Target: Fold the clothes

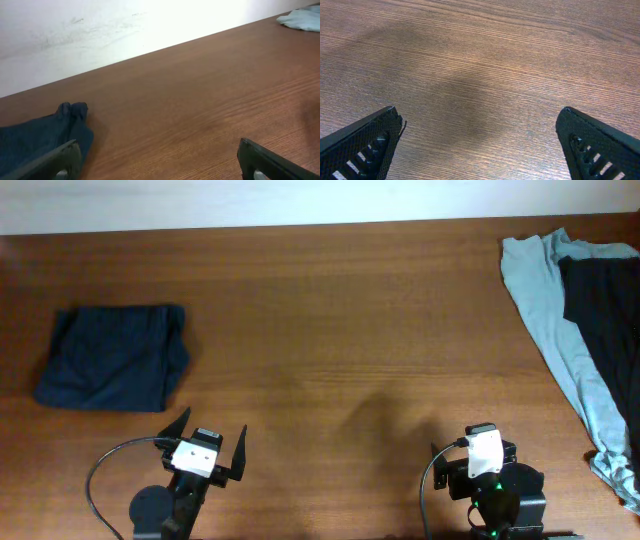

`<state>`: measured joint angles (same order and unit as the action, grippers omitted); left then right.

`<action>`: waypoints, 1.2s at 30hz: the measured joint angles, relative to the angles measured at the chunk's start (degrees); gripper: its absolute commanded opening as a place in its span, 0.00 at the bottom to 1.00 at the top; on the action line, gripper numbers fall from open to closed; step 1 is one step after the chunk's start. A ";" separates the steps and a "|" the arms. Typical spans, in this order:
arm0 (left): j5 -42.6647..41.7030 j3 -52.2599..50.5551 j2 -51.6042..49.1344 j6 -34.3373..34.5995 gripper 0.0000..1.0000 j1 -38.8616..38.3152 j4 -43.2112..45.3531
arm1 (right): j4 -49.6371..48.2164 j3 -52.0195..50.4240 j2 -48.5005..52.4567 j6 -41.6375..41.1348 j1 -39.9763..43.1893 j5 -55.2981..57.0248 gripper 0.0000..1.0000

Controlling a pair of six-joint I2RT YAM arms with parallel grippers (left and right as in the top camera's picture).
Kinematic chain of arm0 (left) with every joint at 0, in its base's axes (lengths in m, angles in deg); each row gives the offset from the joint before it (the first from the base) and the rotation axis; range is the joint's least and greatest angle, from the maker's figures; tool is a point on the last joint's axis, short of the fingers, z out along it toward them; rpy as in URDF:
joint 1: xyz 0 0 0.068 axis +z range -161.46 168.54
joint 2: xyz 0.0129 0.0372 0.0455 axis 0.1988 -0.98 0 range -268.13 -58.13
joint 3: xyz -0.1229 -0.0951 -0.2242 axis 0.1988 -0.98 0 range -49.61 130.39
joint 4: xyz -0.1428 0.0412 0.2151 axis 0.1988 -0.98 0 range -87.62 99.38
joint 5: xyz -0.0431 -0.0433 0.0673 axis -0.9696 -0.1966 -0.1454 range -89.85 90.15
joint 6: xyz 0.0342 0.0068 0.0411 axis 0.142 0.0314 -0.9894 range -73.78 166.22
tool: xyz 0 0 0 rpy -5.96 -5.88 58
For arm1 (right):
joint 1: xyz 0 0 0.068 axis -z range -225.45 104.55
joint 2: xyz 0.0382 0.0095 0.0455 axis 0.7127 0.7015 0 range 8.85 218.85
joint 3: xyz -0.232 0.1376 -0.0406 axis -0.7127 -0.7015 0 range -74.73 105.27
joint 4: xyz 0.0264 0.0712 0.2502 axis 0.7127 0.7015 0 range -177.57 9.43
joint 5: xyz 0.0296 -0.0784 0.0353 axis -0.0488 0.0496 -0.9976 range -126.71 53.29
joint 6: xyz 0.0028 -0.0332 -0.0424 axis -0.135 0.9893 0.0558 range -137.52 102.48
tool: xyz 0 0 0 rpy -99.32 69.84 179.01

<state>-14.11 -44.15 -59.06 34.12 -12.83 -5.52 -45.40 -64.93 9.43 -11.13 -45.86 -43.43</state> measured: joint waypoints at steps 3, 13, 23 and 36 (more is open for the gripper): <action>0.00 0.00 0.00 0.00 0.99 0.00 0.00 | 0.00 0.00 0.00 0.04 0.00 0.00 0.99; -0.44 -0.15 0.00 0.02 1.00 0.00 2.01 | -5.86 -0.28 0.00 1.46 0.00 0.13 0.99; -12.15 -0.07 0.02 4.09 1.00 0.00 9.35 | -23.45 -0.57 0.00 -7.48 0.11 -32.28 0.99; -12.20 39.10 -35.67 11.58 0.99 0.00 -4.24 | -11.63 22.58 12.33 -15.41 0.11 -25.09 0.98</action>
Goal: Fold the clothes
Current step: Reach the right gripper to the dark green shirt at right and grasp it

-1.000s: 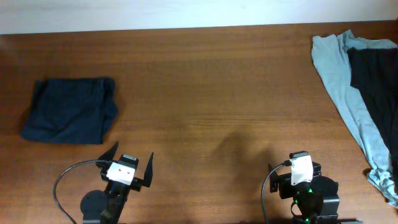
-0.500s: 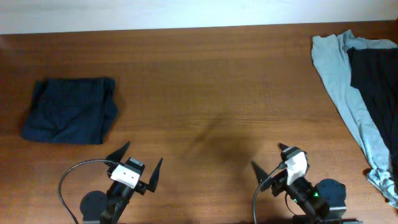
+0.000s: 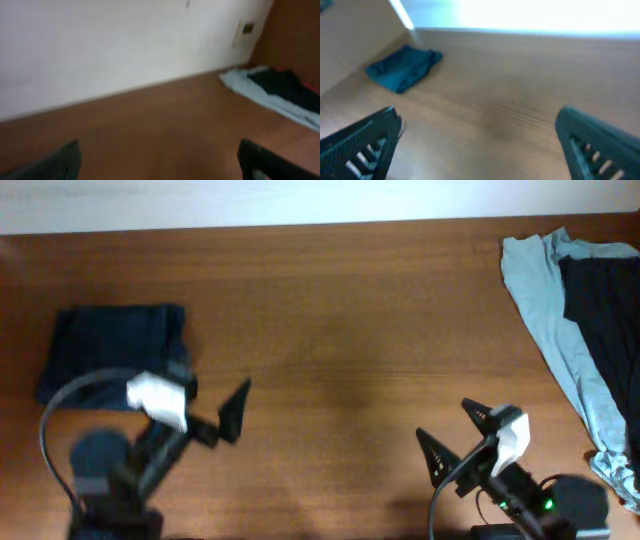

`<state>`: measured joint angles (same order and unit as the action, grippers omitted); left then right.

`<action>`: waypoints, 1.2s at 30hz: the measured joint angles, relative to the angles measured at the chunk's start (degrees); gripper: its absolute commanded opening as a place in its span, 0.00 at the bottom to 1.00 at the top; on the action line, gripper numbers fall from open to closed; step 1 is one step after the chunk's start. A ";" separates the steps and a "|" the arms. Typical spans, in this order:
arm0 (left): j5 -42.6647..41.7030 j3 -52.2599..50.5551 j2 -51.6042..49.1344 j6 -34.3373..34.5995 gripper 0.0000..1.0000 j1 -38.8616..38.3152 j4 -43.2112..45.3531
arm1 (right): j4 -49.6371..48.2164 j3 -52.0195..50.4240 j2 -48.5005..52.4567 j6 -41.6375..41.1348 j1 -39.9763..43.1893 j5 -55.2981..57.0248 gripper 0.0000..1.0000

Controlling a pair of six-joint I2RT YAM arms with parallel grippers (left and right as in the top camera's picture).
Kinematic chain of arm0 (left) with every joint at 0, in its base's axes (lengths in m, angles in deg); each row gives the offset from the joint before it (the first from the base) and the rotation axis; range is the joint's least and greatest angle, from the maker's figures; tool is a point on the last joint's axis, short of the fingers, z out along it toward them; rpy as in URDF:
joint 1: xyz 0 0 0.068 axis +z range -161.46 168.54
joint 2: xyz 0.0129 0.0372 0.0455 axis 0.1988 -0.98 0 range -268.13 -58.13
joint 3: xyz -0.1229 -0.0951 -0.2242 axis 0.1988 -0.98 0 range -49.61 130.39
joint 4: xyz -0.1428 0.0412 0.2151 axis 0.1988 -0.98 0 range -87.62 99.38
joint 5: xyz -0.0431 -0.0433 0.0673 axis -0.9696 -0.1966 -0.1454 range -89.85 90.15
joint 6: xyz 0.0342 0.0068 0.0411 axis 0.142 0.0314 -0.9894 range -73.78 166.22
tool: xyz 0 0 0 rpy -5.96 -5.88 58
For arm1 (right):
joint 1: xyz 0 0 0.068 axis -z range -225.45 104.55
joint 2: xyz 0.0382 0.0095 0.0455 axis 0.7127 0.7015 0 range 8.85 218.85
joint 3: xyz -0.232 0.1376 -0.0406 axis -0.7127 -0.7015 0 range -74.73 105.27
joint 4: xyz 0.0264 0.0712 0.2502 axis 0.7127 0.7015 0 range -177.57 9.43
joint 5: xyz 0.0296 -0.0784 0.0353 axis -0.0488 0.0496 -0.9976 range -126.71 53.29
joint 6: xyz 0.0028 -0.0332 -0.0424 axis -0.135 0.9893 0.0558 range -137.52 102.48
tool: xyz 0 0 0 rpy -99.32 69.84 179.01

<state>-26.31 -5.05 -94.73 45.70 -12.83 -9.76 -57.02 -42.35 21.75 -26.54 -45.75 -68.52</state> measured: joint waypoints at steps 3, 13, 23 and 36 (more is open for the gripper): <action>-0.20 14.10 -12.22 0.22 1.00 0.02 -8.17 | 7.19 9.77 9.25 0.07 0.00 2.47 0.99; -4.70 29.18 -29.77 0.57 0.99 0.00 -22.58 | 26.21 32.39 36.44 0.81 0.00 0.48 0.99; -2.03 29.29 -34.42 0.59 1.00 0.02 -30.97 | 38.21 37.07 52.87 -16.04 12.61 31.82 0.99; 0.07 29.29 -43.25 0.81 0.99 0.00 -34.49 | 33.88 37.99 72.22 -19.15 58.51 31.89 0.89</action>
<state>-26.24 24.24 -137.99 46.51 -12.83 -44.25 -23.15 -4.36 93.97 -45.69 12.76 -36.63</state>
